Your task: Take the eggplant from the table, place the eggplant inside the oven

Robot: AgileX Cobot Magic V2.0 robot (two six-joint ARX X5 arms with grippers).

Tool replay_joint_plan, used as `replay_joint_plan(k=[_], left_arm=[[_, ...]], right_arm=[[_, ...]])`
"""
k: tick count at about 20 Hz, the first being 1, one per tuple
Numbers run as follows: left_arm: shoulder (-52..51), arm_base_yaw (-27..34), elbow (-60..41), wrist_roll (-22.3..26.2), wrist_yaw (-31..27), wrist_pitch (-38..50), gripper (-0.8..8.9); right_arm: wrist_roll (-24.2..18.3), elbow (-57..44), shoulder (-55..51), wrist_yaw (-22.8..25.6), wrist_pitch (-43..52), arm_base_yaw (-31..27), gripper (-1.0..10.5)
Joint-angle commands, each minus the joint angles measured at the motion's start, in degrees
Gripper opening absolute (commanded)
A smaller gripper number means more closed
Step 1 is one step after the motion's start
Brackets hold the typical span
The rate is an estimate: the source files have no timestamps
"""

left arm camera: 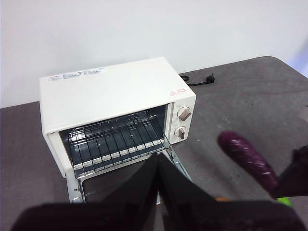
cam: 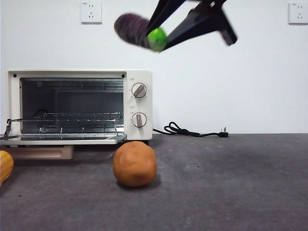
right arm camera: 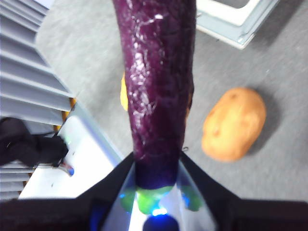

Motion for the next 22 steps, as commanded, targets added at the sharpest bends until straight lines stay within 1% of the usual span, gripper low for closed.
replay_joint_plan(k=[1,4,8,14,17,19,22], left_arm=[[-0.2,0.0,-0.4,0.6,0.1,0.5,-0.05],[-0.3,0.0,-0.4,0.6,0.1,0.1,-0.05],[-0.9,0.0,-0.4,0.6,0.0,-0.6,-0.05],[-1.8,0.0,-0.4,0.6,0.1,-0.9,-0.05],[-2.3,0.0,-0.4,0.6,0.1,-0.9,-0.05],[-2.4,0.0,-0.4,0.6,0.1,-0.9,-0.05],[-2.5,0.0,-0.4,0.6,0.0,-0.9,-0.05]], right_arm=[[2.2,2.9,5.3,-1.6,2.5,1.6,-0.1],[7.4,7.8,13.3,-6.6,8.4,4.1,-0.1],[14.6,17.7,24.8,-11.3,13.5,6.3,-0.1],[24.5,35.0,39.7,-16.1,14.8,6.6,-0.1],[30.5,40.0,44.3,-15.5,15.7,6.6,-0.1],[37.4,40.6,46.0,-13.8,19.3,6.6,-0.1],[45.2,40.6,46.8,-5.3,23.5,6.6,-0.1]])
